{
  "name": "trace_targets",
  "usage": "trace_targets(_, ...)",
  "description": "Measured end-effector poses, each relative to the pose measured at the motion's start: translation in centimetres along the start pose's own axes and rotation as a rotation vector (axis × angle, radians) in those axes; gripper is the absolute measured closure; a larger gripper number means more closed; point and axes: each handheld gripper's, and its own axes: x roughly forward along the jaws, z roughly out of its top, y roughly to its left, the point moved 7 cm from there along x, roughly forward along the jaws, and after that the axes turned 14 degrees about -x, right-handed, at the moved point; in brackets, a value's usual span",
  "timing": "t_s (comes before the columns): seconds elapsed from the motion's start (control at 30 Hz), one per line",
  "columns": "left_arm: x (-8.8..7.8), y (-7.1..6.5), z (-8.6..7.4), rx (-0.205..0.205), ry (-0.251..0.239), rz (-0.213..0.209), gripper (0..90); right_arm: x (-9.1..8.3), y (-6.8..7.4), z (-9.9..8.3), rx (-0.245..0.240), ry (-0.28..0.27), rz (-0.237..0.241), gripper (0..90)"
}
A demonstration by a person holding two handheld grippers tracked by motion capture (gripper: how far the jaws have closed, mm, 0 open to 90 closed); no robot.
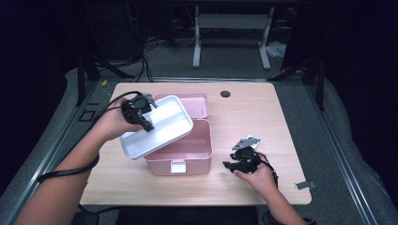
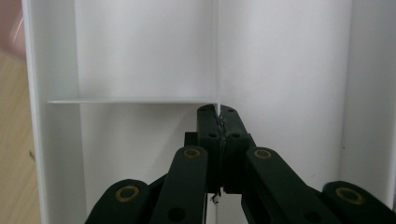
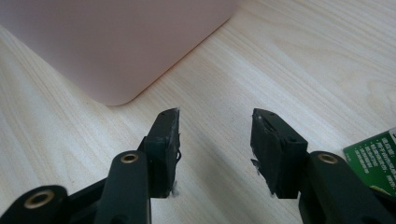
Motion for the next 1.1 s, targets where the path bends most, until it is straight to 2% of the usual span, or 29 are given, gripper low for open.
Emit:
trace_targets(0.1,-0.4,2.2,-2.4,-0.099,-0.006,0.000,89.4,0.0,0.0,0.0,0.002,0.001,-0.001,51.7)
trace_targets(0.2,-0.7,4.3,-5.1,-0.169,0.000,0.015,89.3,0.0,0.0,0.0,0.004,0.000,-0.003,51.7)
trace_targets(0.33,-1.0,7.1,-8.7,-0.280,-0.024,0.028,89.4,0.0,0.0,0.1,0.005,0.000,-0.006,51.7)
trace_targets(0.47,-0.4,8.9,-11.6,-0.364,-0.029,0.048,89.3,-0.2,-0.1,0.0,0.001,0.013,-0.005,51.7)
trace_targets(0.53,0.4,9.2,-12.5,-0.388,-0.032,0.040,89.4,-0.1,-0.1,0.1,0.004,0.011,-0.007,51.7)
trace_targets(0.63,2.4,9.3,-13.8,-0.412,-0.006,0.023,89.3,-0.1,-0.1,0.1,0.005,-0.002,-0.013,51.7)
trace_targets(0.87,5.9,9.1,-15.2,-0.436,0.044,0.004,89.4,-0.1,-0.1,0.1,0.002,-0.002,-0.015,51.7)
trace_targets(1.1,8.2,8.8,-16.2,-0.463,0.067,0.002,89.3,-0.1,-0.1,0.1,0.002,-0.003,-0.011,51.7)
